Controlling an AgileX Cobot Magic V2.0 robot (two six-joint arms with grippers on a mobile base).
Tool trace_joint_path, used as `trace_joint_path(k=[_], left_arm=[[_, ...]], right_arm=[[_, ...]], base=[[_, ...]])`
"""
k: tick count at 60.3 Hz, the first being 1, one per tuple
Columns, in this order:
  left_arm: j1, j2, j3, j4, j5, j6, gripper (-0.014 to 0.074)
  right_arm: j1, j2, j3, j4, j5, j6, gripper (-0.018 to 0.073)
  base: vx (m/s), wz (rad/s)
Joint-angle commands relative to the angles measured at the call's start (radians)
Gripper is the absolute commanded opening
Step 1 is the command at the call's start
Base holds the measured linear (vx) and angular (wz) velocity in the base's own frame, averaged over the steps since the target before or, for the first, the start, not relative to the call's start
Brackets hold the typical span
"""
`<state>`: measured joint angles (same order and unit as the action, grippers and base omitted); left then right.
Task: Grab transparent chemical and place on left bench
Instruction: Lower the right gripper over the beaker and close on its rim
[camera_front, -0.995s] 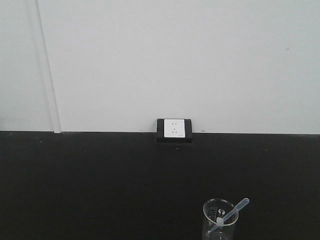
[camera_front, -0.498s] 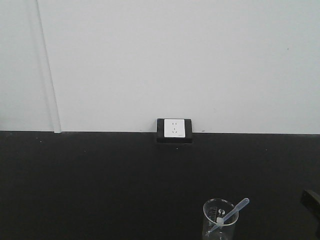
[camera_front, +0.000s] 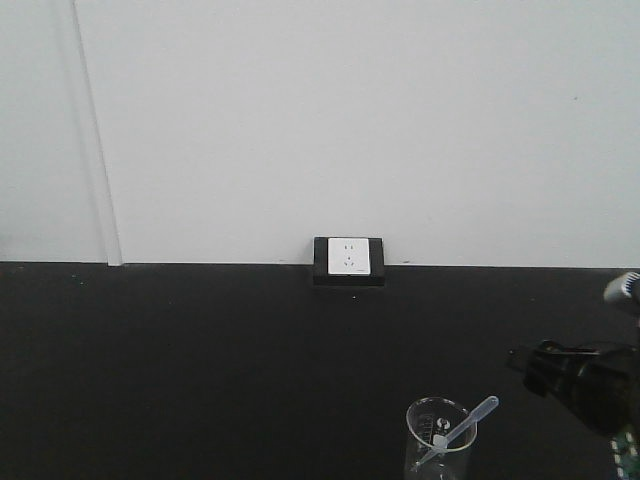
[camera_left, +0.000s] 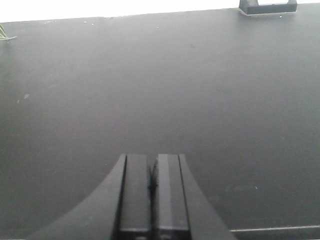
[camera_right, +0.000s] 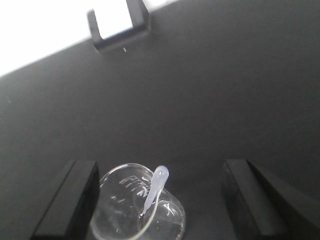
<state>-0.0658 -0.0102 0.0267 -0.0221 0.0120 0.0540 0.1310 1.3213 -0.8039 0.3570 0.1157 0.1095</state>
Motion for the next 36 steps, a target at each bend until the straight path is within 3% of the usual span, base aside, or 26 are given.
trace_joint_path(k=[1,18,36], left_arm=[[-0.002,-0.019,0.016,-0.001,-0.078,-0.008,-0.0003],[-0.002,-0.019,0.016,-0.001,-0.078,-0.008,-0.0003],[-0.002,-0.019,0.016,-0.001,-0.078,-0.008,-0.0003]], right_arm=[[-0.005,0.079,-0.09,0.026,-0.021,0.0,0.0548],[-0.003,0.264,-0.159,0.06,0.018,-0.004,0.0548],[-0.003,0.304,-0.162,0.096,-0.061,-0.007,0.0547]], base=[[0.0,0.0],[0.0,0.0],[0.0,0.0]])
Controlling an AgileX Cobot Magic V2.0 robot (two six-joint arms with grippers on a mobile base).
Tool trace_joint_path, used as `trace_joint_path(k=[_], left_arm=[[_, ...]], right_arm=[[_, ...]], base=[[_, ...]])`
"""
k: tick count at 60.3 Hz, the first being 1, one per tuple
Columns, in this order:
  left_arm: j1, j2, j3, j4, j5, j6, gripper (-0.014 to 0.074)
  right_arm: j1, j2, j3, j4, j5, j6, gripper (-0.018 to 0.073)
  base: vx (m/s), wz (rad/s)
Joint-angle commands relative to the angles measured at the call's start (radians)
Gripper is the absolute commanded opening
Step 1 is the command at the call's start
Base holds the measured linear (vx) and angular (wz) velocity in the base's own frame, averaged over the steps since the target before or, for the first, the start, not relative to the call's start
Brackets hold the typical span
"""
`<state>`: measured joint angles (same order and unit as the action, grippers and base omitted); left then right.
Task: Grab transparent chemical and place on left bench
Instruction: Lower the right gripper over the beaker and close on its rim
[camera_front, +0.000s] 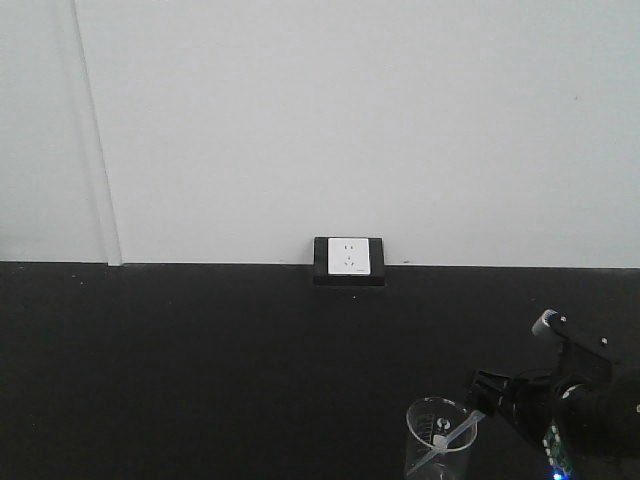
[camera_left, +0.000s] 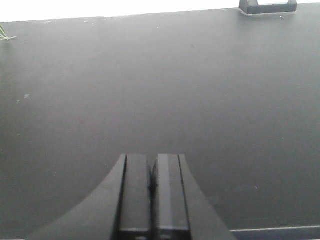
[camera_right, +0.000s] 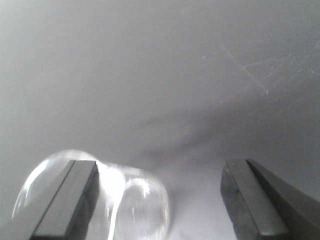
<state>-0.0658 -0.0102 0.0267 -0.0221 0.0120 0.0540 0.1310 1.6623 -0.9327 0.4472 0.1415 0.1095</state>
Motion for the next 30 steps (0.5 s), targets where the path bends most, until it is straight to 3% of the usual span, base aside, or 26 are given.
trace_joint_path(k=[1,30], left_arm=[[-0.002,-0.019,0.016,-0.001,-0.078,-0.008,-0.0003],[-0.002,-0.019,0.016,-0.001,-0.078,-0.008,-0.0003]], right_arm=[[-0.003,-0.037,-0.035,0.007,-0.088,-0.007,0.0547],[0.024,-0.037,-0.036,0.061,-0.141,-0.008,0.0477]], base=[[0.0,0.0],[0.0,0.0]])
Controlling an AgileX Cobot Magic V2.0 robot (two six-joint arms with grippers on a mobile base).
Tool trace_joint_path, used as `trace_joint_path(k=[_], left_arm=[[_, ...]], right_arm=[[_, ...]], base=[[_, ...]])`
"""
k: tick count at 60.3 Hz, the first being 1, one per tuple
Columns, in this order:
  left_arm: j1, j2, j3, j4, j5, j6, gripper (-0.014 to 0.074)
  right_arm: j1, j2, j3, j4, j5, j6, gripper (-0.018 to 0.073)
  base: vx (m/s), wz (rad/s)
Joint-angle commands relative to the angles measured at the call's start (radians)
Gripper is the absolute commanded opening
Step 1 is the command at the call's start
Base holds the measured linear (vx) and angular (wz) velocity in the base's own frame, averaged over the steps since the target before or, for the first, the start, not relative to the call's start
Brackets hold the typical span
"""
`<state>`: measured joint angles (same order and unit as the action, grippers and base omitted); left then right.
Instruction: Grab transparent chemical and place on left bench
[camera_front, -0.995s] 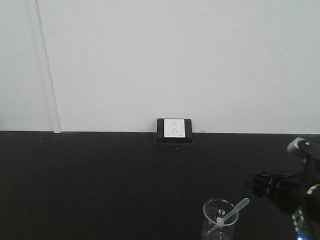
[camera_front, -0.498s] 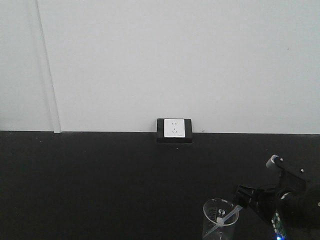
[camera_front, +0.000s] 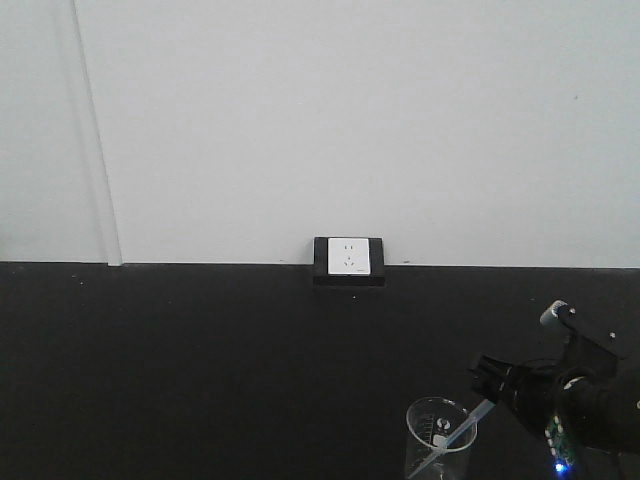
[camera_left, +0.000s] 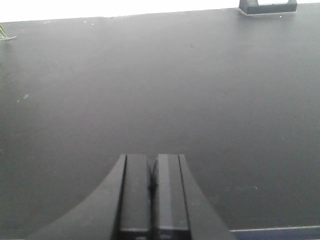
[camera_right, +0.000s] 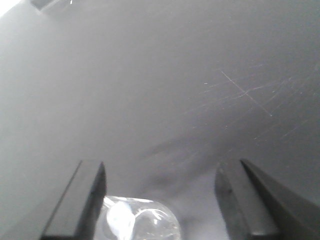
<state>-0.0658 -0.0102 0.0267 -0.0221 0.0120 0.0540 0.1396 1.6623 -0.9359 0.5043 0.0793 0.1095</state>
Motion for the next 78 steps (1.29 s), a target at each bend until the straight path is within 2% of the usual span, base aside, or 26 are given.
trace_joint_path(k=[1,13,40,64,78], left_arm=[[-0.002,-0.019,0.016,-0.001,-0.078,-0.008,-0.0003],[-0.002,-0.019,0.016,-0.001,-0.078,-0.008,-0.0003],[-0.002,-0.019,0.016,-0.001,-0.078,-0.008,-0.0003],[-0.002,-0.019,0.016,-0.001,-0.078,-0.008,-0.0003],[-0.002,-0.019,0.016,-0.001,-0.078,-0.008,-0.0003]], right_arm=[[0.022,-0.037,-0.033,0.004,-0.079,-0.008,0.0475],[0.065,-0.037,-0.033,0.005,-0.125,-0.008,0.0447],[0.067,-0.002,-0.032,0.016,-0.079,-0.004,0.0348],[0.067,0.0,-0.032,0.015,-0.113,-0.013,-0.0003],[0.067,-0.024,-0.032,0.013,-0.132,-0.072,-0.0005]], base=[[0.0,0.0],[0.0,0.0],[0.0,0.0],[0.0,0.0],[0.0,0.0]])
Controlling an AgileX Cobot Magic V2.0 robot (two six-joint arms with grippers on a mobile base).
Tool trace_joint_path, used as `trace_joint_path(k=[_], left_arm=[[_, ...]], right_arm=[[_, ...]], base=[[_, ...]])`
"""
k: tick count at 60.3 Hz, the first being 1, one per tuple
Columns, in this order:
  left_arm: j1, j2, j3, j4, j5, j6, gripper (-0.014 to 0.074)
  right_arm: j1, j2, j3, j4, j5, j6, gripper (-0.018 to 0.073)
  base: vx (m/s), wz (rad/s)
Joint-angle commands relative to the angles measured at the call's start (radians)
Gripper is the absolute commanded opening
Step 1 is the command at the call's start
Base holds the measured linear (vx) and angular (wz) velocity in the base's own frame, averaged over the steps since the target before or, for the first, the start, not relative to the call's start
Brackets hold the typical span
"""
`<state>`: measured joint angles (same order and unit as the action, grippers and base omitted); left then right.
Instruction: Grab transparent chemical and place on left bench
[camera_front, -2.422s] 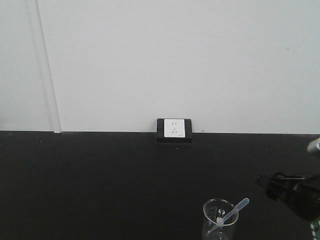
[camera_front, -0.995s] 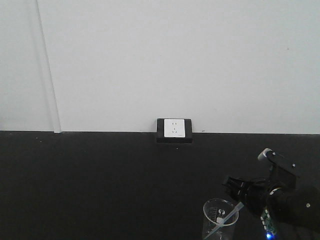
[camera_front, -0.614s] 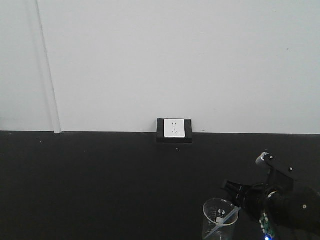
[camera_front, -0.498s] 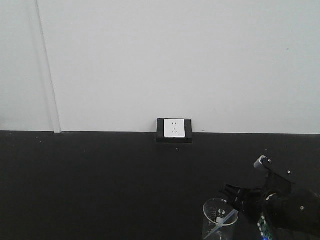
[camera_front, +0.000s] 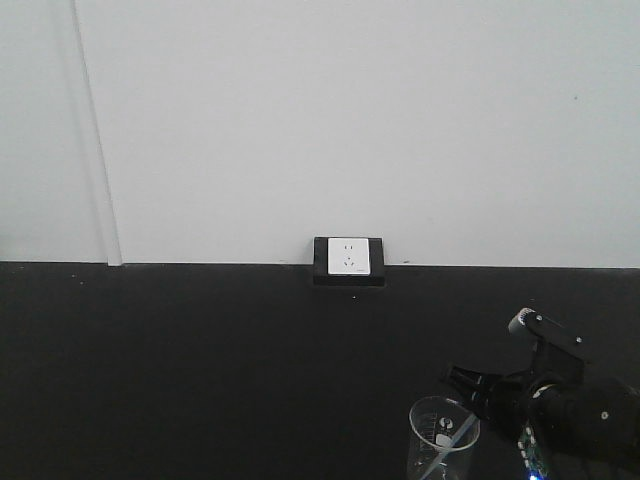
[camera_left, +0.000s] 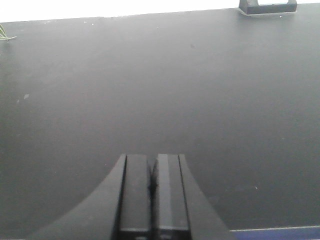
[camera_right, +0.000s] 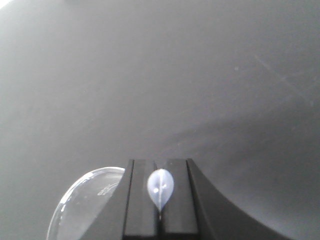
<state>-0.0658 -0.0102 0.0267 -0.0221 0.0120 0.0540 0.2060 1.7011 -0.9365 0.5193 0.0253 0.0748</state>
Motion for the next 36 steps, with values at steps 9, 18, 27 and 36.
trace_joint_path(k=[9,18,27,36], left_arm=[[-0.002,-0.019,0.016,-0.001,-0.078,-0.008,-0.0003],[-0.002,-0.019,0.016,-0.001,-0.078,-0.008,-0.0003],[-0.002,-0.019,0.016,-0.001,-0.078,-0.008,-0.0003],[-0.002,-0.019,0.016,-0.001,-0.078,-0.008,-0.0003]], right_arm=[[0.001,-0.135,-0.031,-0.002,-0.097,-0.167,-0.0004],[0.001,-0.26,-0.031,-0.002,-0.07,-0.341,-0.0003],[0.001,-0.419,-0.027,-0.002,0.003,-0.477,-0.0003],[0.001,-0.62,0.038,-0.002,0.01,-0.541,-0.0003]], base=[[0.0,0.0],[0.0,0.0],[0.0,0.0],[0.0,0.0]])
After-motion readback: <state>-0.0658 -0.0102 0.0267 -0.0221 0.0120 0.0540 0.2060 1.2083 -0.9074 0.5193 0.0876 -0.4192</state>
